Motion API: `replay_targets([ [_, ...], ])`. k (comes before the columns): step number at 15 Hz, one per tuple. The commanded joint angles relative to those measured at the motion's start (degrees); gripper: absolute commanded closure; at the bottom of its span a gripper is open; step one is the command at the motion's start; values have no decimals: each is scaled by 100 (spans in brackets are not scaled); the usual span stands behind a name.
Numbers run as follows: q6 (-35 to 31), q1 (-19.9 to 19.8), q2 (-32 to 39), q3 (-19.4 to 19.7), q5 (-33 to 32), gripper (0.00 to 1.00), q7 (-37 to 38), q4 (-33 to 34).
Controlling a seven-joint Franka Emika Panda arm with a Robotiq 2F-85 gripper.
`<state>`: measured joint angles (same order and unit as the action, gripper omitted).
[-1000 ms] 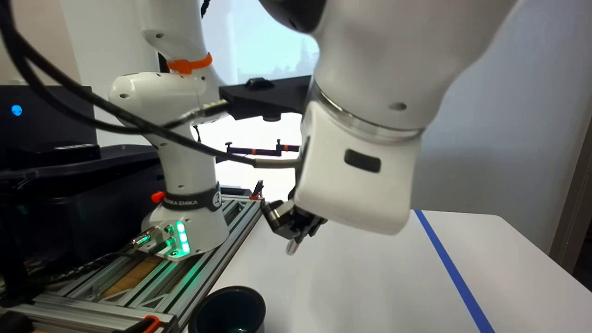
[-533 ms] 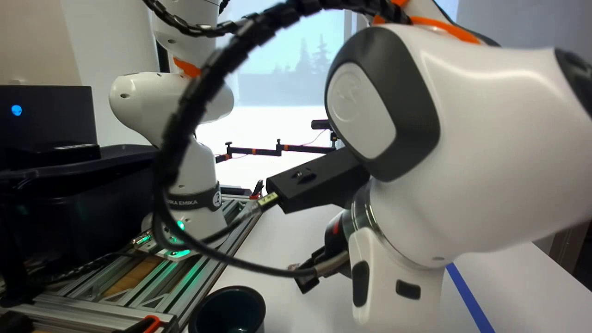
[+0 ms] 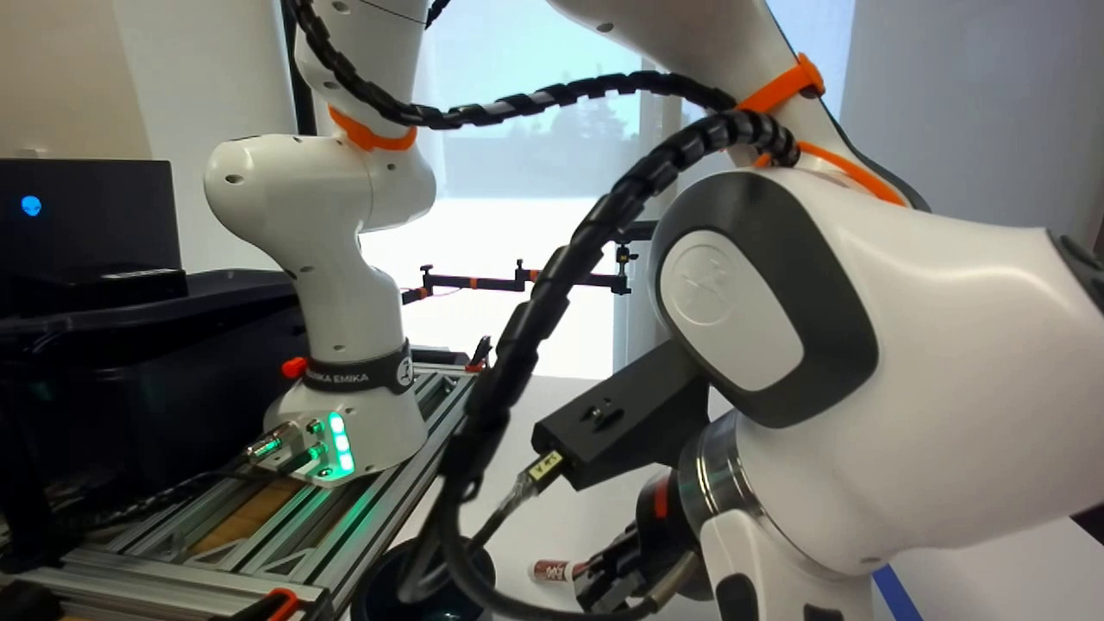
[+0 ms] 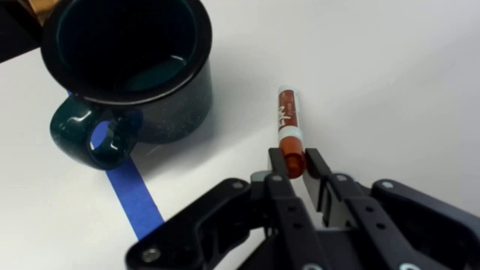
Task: Remove the marker from the cup and put it on the table inside the blue border
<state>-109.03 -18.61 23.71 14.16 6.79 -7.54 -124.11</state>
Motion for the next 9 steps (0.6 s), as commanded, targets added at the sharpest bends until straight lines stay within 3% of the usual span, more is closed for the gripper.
replay_targets([
  [1, -651, 25, -158, -16, -351, 95, -248, -271],
  [9, -2385, -133, -574, -36, -764, 95, -1204, -1342],
])
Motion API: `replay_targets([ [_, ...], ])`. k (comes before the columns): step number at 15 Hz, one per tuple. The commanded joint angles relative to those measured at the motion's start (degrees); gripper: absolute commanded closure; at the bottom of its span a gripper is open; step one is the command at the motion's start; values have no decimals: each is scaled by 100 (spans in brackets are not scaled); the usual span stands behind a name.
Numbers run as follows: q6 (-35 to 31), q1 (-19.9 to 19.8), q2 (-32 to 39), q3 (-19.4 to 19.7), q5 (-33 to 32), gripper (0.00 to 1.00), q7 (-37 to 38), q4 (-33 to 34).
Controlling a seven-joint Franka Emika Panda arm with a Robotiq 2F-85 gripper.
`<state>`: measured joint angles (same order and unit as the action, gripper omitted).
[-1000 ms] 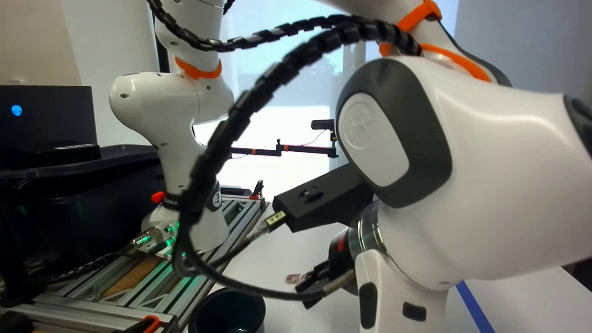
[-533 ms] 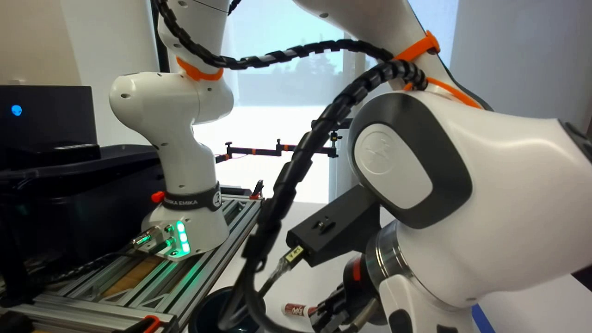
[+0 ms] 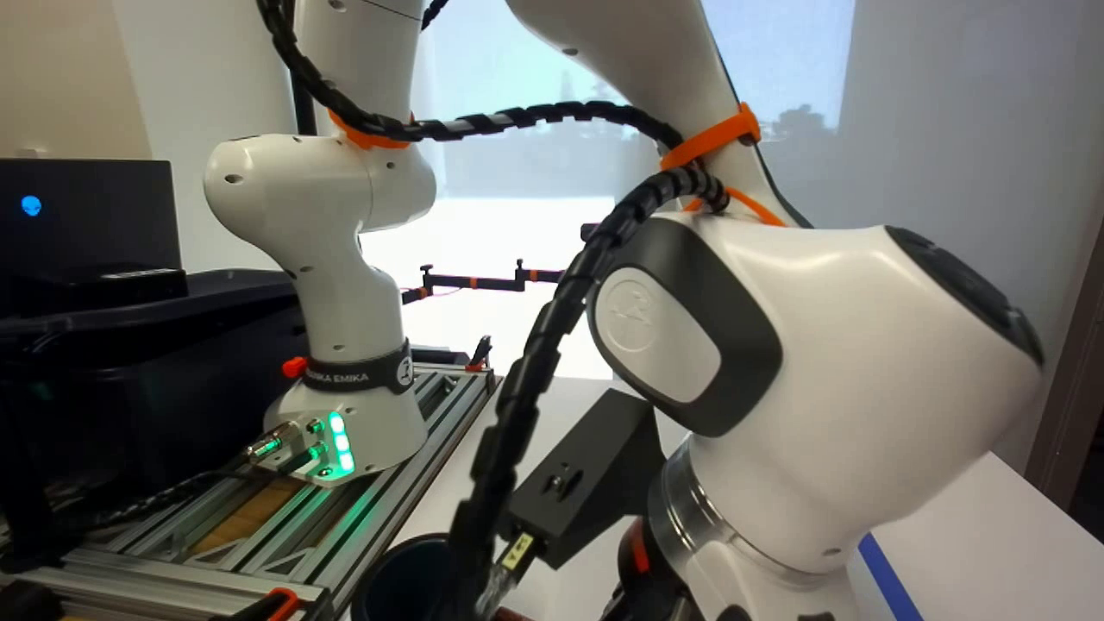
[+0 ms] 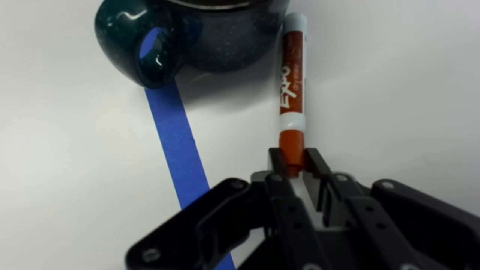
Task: Remove the marker from the cup and put it on the table inside the blue border
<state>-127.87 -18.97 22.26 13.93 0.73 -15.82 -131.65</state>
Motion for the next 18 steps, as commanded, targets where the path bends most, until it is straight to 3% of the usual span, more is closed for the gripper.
replay_targets([
  [1, -601, -109, -497, -9, -169, 95, -482, -711],
  [4, -791, -78, -691, 31, -259, 95, -614, -1002],
  [5, -802, -64, -788, 47, -284, 56, -602, -1085],
  [7, -777, -43, -1020, 78, -380, 49, -577, -1228],
  [13, -604, -36, -1878, 123, -424, 2, -789, -1591],
  [15, -583, -35, -2177, 149, -416, 0, -939, -1730],
  [18, -458, -57, -2680, 197, -170, 0, -1777, -1992],
])
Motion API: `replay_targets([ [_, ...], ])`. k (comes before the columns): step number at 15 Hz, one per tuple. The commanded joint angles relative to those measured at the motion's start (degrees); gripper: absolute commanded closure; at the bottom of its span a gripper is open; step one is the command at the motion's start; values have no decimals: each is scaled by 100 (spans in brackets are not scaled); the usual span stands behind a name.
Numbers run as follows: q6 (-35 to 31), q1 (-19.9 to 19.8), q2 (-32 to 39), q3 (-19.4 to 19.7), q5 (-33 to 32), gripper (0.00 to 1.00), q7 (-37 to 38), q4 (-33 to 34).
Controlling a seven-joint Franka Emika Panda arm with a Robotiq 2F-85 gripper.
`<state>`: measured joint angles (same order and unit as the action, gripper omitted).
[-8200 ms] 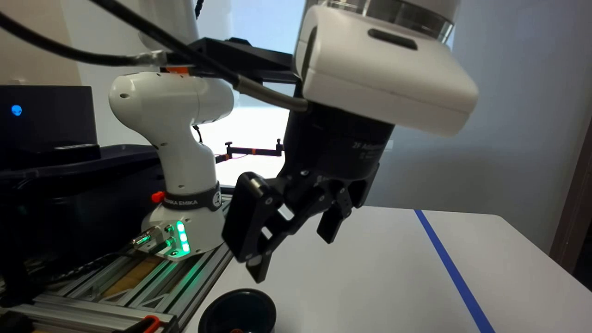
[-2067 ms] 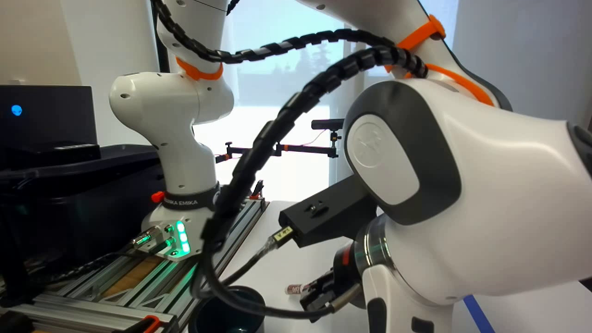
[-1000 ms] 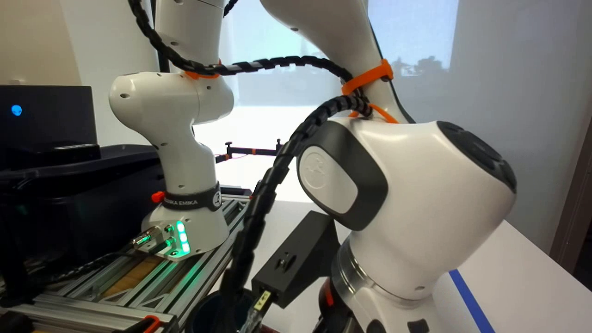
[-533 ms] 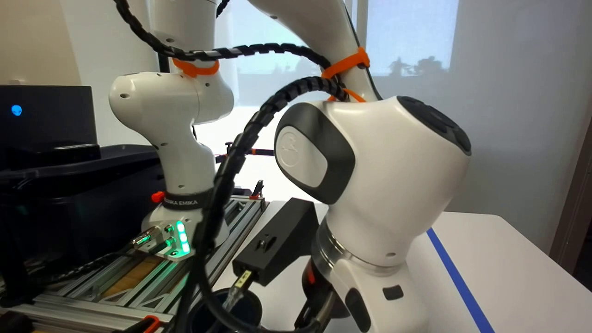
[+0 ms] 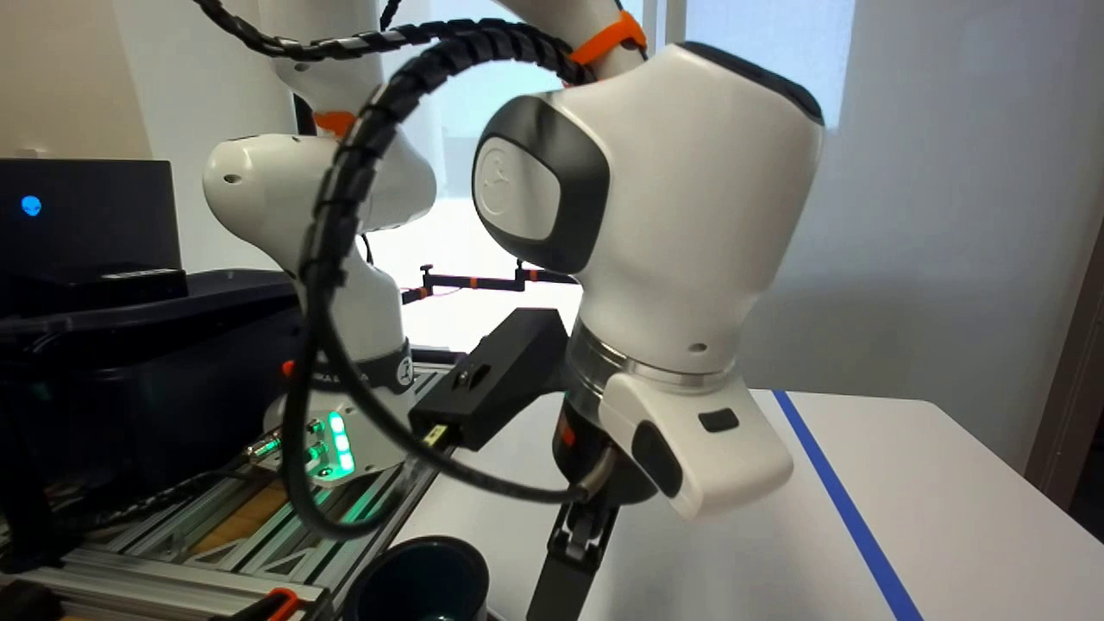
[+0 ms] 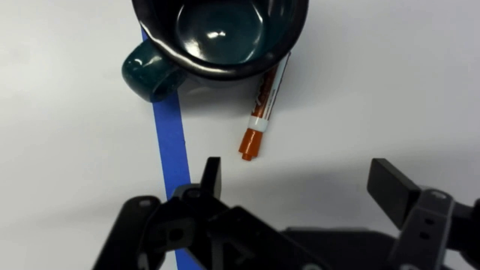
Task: Remove the marker from the cup and put it on the table inside the blue border
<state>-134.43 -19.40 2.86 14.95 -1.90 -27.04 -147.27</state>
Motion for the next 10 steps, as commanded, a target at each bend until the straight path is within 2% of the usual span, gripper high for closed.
replay_targets([
  [1, 217, 1, -939, 135, 114, 0, -917, -560],
  [7, 48, 112, -2305, 351, -275, 0, -2207, -1603],
  [8, 256, 202, -1995, 382, -139, 0, -2366, -1049],
  [10, 34, 226, -2202, 373, -54, 0, -2108, -1125],
])
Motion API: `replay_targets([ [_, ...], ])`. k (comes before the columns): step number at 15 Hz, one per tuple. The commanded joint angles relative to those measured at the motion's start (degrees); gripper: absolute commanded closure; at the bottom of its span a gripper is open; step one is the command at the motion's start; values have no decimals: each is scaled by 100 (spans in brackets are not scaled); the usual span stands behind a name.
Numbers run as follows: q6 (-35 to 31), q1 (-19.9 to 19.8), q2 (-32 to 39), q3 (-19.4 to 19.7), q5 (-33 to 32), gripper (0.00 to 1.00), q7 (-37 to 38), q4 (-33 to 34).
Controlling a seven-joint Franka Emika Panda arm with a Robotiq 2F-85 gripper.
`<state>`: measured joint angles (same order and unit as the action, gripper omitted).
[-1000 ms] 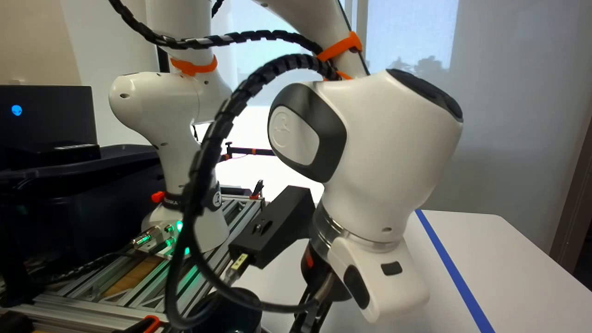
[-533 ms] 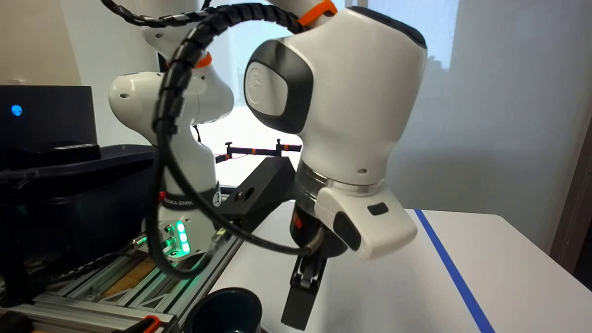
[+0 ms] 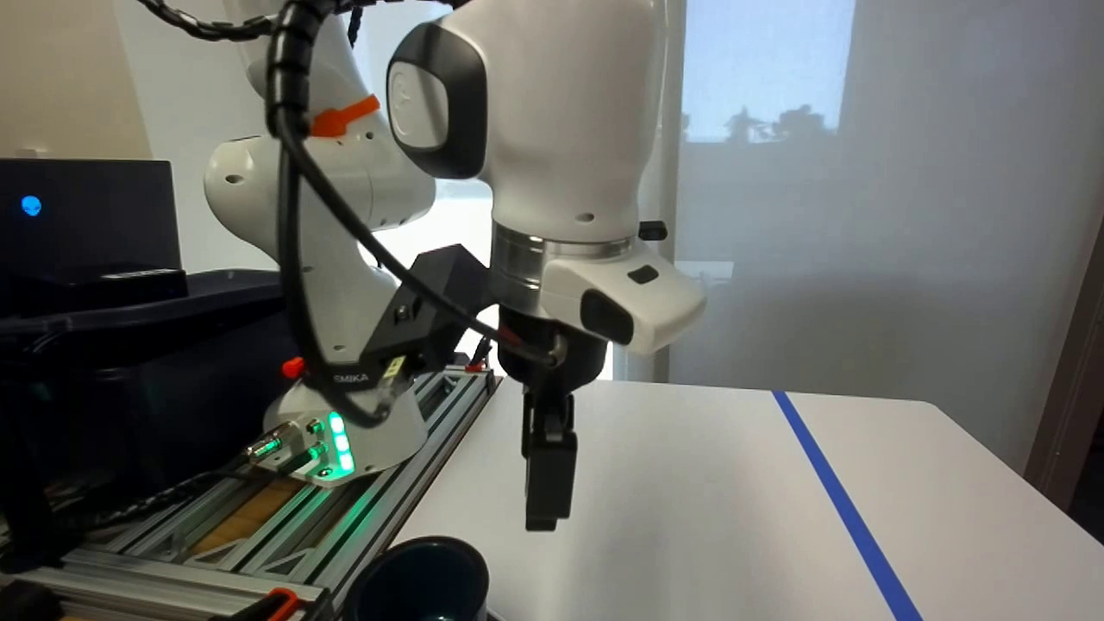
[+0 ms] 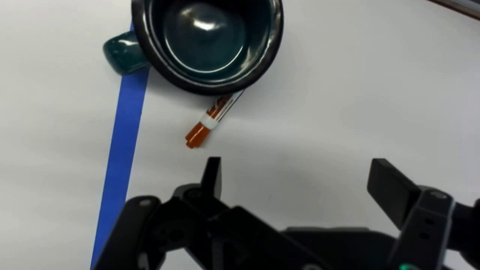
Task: Remove the marker from the cup and put it on the table inside the blue border
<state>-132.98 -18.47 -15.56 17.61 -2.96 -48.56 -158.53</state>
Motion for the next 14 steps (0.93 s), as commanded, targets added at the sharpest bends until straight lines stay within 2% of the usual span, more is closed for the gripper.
replay_targets([
  [1, -241, 130, -383, 50, 27, 0, 299, 50],
  [4, -534, 14, -402, -182, -324, 0, 1364, 147],
  [5, -658, -67, -651, -275, -517, 0, 1813, -144],
  [6, -477, 178, -274, 15, -246, 0, 1148, 162],
  [8, -539, 180, -355, -67, -406, 0, 1622, 77],
  [14, -555, 159, -415, -79, -423, 0, 1748, 42],
])
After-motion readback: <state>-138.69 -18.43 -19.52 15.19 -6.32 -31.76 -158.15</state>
